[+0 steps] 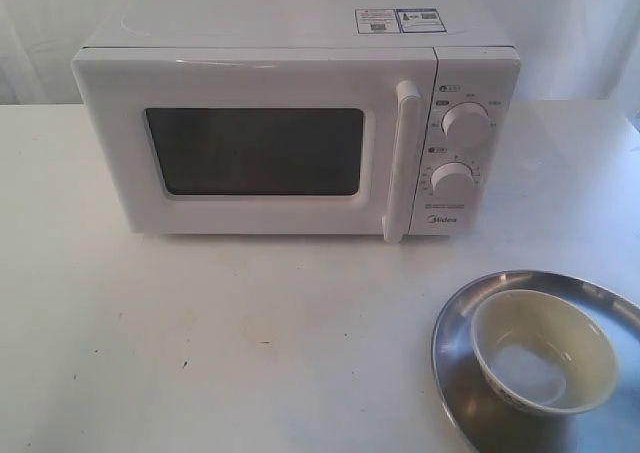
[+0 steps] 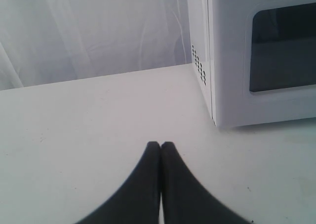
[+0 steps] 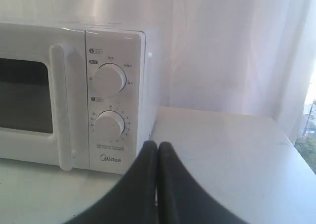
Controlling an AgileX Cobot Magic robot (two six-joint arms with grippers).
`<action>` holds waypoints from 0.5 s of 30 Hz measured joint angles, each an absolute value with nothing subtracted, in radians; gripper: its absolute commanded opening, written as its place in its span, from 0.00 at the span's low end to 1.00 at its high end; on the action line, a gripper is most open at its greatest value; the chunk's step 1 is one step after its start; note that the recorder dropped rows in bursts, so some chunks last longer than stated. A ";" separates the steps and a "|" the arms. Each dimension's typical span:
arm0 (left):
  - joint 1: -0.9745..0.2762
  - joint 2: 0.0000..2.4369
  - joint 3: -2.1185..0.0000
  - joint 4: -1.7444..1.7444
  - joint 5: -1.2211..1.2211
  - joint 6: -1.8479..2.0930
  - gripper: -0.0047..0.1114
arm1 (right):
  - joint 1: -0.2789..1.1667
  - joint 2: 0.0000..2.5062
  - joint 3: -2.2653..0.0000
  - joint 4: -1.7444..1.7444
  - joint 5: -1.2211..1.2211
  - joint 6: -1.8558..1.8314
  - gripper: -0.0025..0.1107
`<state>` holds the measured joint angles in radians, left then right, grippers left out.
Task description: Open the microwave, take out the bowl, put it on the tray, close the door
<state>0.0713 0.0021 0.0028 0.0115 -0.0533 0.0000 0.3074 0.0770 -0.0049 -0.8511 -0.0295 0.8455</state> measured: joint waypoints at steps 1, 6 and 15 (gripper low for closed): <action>0.071 0.002 0.003 0.011 -0.053 0.000 0.04 | 0.307 0.077 -0.005 -0.851 -0.029 0.846 0.02; 0.071 0.002 0.003 0.011 -0.053 0.000 0.04 | 0.307 0.077 -0.005 -0.751 -0.019 0.735 0.02; 0.071 0.002 0.003 0.011 -0.053 0.000 0.04 | 0.307 0.077 -0.005 0.056 -0.022 -0.090 0.02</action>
